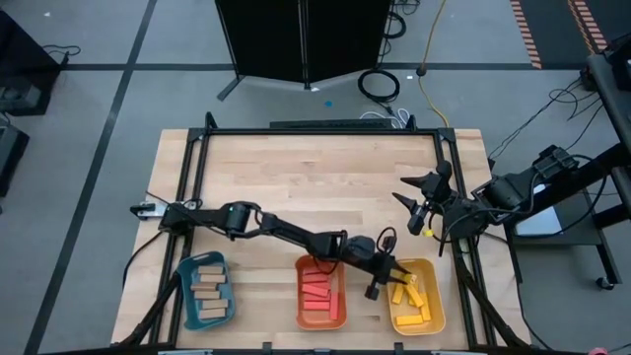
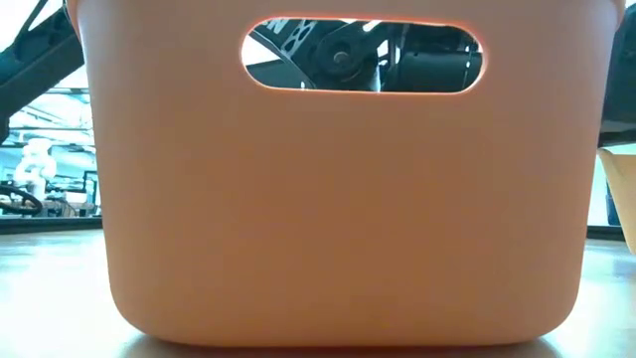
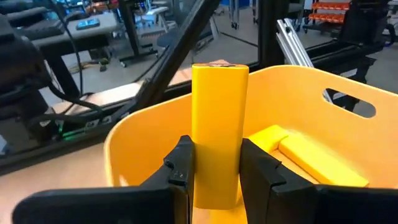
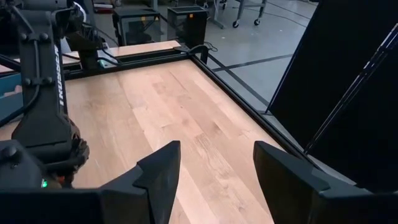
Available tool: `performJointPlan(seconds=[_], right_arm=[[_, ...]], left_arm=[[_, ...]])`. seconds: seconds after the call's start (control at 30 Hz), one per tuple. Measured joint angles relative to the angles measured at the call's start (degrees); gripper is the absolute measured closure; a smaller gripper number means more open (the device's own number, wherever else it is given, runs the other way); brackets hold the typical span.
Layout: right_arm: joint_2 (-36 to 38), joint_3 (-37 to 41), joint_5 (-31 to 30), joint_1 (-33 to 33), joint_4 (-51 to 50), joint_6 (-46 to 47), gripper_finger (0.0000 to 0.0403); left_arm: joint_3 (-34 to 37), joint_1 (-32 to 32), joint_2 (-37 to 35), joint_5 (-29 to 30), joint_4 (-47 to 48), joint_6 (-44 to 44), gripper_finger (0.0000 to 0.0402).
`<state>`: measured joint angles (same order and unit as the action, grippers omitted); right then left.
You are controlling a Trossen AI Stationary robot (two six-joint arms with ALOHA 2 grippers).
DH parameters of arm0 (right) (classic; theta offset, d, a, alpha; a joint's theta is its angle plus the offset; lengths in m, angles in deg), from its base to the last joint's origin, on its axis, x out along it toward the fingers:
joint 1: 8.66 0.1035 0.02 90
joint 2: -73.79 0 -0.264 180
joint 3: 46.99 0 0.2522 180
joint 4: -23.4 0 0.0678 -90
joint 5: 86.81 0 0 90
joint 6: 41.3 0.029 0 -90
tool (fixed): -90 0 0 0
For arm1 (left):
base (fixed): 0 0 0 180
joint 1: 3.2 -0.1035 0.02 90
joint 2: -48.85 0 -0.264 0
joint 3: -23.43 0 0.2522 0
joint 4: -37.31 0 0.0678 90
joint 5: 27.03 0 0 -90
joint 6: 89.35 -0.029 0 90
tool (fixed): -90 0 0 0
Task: Sort blocks
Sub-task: Put the left yellow block into the yellow bin, then return to Home Position
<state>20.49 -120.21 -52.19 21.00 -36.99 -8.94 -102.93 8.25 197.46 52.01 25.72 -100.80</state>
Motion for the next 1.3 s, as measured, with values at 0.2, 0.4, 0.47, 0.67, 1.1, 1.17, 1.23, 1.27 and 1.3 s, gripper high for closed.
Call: performJointPlan(seconds=[0.2, 0.4, 0.47, 0.67, 1.1, 1.17, 1.23, 1.27, 1.3], right_arm=[[0.0, 0.02, 0.0, 0.0, 0.0, -0.42, 0.0205], [0.0, 0.02, 0.0, -0.01, 0.0, -0.44, 0.0205], [0.0, 0.02, 0.0, -0.01, 0.0, -0.45, 0.0205], [0.0, 0.02, 0.0, -0.01, 0.0, -0.46, 0.0205], [0.74, -1.35, 4.13, 0.0, 1.56, -7.34, 0.0205], [1.22, -2.65, 3.71, 0.0, 1.6, -9.07, 0.0205], [1.58, -3.76, 3.2, 0.0, 1.81, -10.45, 0.0205], [1.86, -4.2, 3.12, 0.0, 2.06, -11.3, 0.0205], [2.16, -4.48, 3.14, 0.0, 2.0, -12.1, 0.0205]], left_arm=[[-0.02, -0.07, 0.0, -0.41, 0.41, 0.0, 0.0326], [0.0, -0.02, 0.0, -0.52, 0.55, -2.28, 0.0212], [0.0, -0.03, 0.0, 0.14, 0.5, -2.37, 0.0184], [0.0, -0.05, 0.0, 0.48, 0.92, -2.37, 0.0152], [0.07, -3.08, -11.61, 2.99, 27.21, -5.91, 0.0148], [0.07, -4.59, -13.78, 3.07, 35.54, -6.61, 0.0148], [0.29, -6.4, -15.87, 4.01, 44.21, -6.93, 0.0148], [0.66, -7.4, -16.78, 4.22, 47.32, -6.84, 0.0148], [1.43, -8.31, -18.01, 4.4, 50.72, -6.32, 0.0148]])
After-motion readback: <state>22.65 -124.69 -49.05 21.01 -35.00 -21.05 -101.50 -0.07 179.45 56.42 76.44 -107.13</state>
